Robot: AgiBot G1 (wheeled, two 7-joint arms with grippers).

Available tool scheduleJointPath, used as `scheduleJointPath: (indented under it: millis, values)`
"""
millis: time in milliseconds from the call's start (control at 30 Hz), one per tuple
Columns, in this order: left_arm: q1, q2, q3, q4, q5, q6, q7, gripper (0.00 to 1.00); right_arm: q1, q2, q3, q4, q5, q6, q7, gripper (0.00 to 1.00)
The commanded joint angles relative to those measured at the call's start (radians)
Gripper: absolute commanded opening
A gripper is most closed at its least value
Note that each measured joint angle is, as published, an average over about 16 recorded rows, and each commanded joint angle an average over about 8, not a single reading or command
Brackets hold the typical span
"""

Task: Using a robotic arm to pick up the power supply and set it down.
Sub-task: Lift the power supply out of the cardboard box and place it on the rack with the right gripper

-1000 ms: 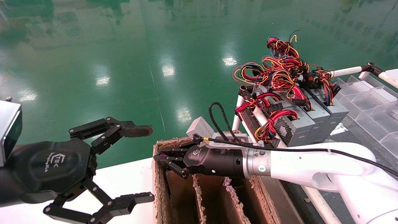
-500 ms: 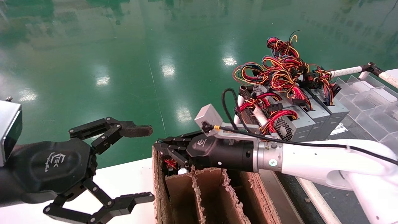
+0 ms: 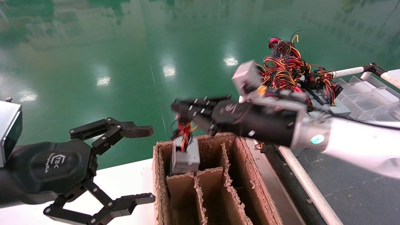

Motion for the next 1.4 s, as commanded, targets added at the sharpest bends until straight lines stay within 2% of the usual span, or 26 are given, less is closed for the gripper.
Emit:
scheduleJointPath:
  millis: [33, 433, 933, 1200, 1400]
  values:
    - [0.0, 0.0, 0.0, 0.0, 0.0, 0.0, 0.0, 1.0, 0.003, 0.027, 0.018, 0.032, 0.019, 0.002, 0.017, 0.0]
    - [0.0, 0.0, 0.0, 0.0, 0.0, 0.0, 0.0, 1.0, 0.02, 0.181, 0.106, 0.22, 0.082, 0.051, 0.127, 0.0]
    - [0.0, 0.0, 0.001, 0.0, 0.0, 0.0, 0.0, 1.0, 0.014, 0.434, 0.222, 0.35, 0.109, 0.106, 0.215, 0.0]
    - [0.0, 0.0, 0.001, 0.0, -0.001, 0.0, 0.0, 1.0, -0.03, 0.577, 0.304, 0.373, 0.149, 0.111, 0.22, 0.0]
    - [0.0, 0.0, 0.001, 0.0, -0.001, 0.0, 0.0, 1.0, -0.101, 0.683, 0.367, 0.372, 0.176, 0.118, 0.213, 0.0]
